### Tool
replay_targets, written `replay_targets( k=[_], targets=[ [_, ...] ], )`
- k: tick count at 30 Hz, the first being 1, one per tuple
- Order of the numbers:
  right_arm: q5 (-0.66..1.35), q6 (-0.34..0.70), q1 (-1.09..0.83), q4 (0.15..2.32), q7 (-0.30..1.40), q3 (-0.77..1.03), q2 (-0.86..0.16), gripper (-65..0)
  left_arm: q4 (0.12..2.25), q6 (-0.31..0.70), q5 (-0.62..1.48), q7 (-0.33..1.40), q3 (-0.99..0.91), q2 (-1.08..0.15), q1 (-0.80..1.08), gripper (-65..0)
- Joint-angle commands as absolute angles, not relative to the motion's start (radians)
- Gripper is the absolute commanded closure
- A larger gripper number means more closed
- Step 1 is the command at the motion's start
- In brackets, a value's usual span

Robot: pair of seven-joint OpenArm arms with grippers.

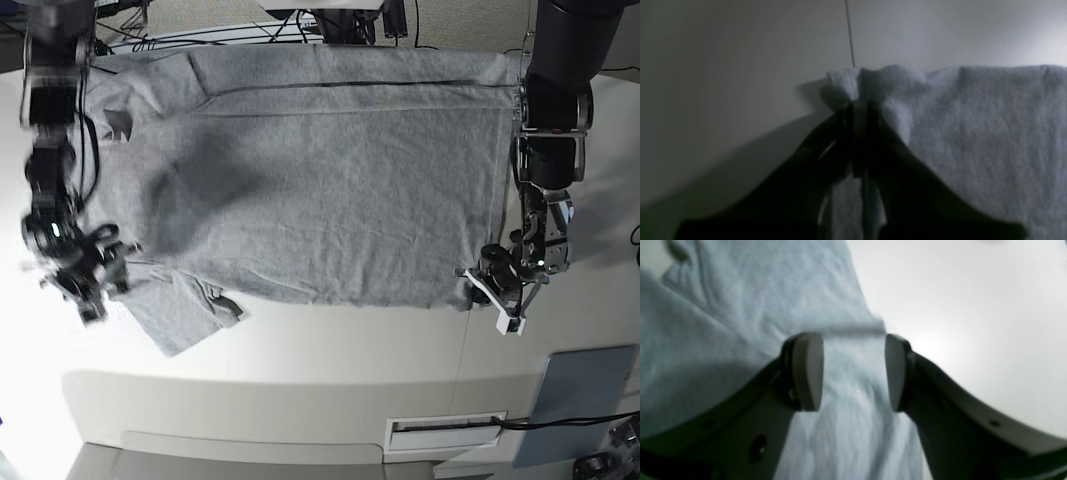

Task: Fold the T-shirt properly
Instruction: 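Move both grippers to the hem corners and grasp them, then lift the hem with both grippers and fold it toward the collar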

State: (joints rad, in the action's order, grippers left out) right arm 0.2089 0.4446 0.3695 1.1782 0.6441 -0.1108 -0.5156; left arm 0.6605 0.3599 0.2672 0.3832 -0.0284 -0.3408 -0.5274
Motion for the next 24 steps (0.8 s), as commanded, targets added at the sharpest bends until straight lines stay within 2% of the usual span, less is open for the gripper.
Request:
replay_targets(
  k=[1,8,12,18,24],
  targets=[
    [0.189,0.430,0.451,1.139,0.621,-0.139,-0.530,-29.7,0.665,0.363,0.253,0.411,-0.028,-0.348,-0.543,0.0],
    [0.088,0.429,0.705,0.750,0.587,-0.274,-0.422,-29.6,0.665,0.364,0.253,0.419,-0.028,-0.346,-0.535,0.0],
    [-0.033,0.353,0.760,0.585,0.469,-0.275,-0.380,-29.6,0.665,0.363,0.253,0.429,-0.028,-0.347,-0.529,0.0],
    [-0.081,0.279,0.767,0.553,0.448,-0.257,-0.389,-29.6,0.665,0.364,0.254,0.429,-0.028,-0.346,-0.529,0.0],
    [-0.018,0.313,0.746,0.544,0.487,-0.160,-0.402,-29.6,0.665,0.364,0.254,0.429,-0.028,-0.346,-0.529,0.0]
  ],
)
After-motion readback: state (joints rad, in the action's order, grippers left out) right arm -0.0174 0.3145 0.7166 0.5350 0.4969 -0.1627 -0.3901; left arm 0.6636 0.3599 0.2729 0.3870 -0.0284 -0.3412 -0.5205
